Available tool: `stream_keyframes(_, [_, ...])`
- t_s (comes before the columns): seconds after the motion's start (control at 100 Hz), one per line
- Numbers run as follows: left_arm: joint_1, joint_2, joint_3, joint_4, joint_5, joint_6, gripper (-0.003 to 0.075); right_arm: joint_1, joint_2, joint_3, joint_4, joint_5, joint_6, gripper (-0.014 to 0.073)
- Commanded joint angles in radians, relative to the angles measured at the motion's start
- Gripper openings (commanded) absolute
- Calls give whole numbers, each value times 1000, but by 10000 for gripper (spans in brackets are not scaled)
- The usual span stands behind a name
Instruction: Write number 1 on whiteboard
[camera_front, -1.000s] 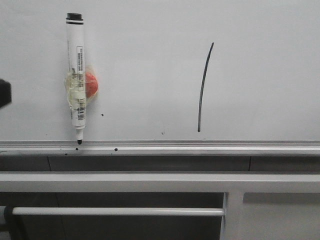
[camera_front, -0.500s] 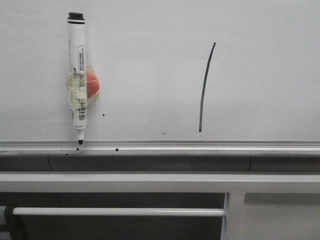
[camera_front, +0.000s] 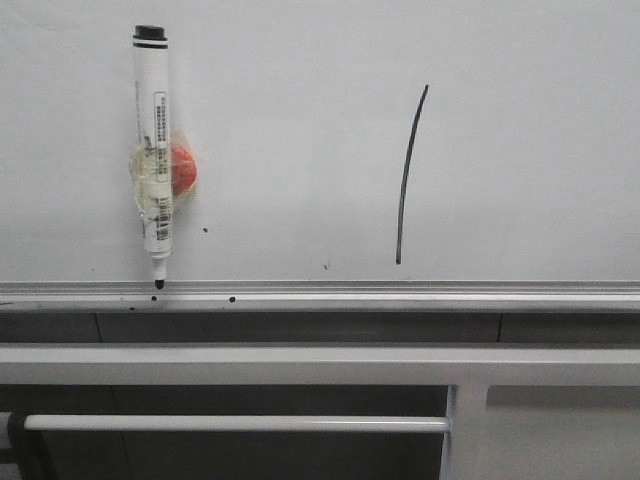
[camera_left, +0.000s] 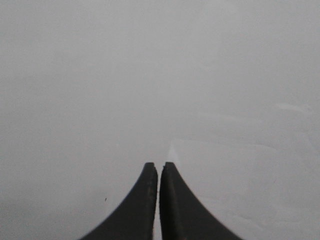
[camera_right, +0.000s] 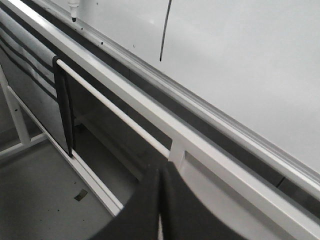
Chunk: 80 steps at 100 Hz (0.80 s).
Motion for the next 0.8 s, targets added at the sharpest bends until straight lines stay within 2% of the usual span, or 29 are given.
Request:
stream_keyframes(0.0, [31, -23, 7, -14, -32, 0, -20, 2, 8, -25, -17, -42, 3, -64])
stream_keyframes(0.42, [61, -23, 7, -68, -28, -2, -20, 2, 8, -25, -17, -42, 3, -64])
stream_keyframes(0.46, [61, -23, 7, -17, -27, -28, -20, 2, 8, -25, -17, -42, 3, -64])
stream_keyframes(0.51, [61, -23, 7, 129, -20, -141, -20, 2, 8, -25, -17, -42, 3, -64])
stream_keyframes(0.61, [84, -23, 7, 483, 8, -477, -20, 2, 8, -25, -17, -42, 3, -64])
stream_keyframes(0.66, [106, -23, 7, 541, 43, -556, -20, 2, 8, -25, -17, -42, 3, -64])
stream_keyframes(0.79, [155, -23, 7, 550, 166, -560, -20, 2, 8, -25, -17, -42, 3, -64])
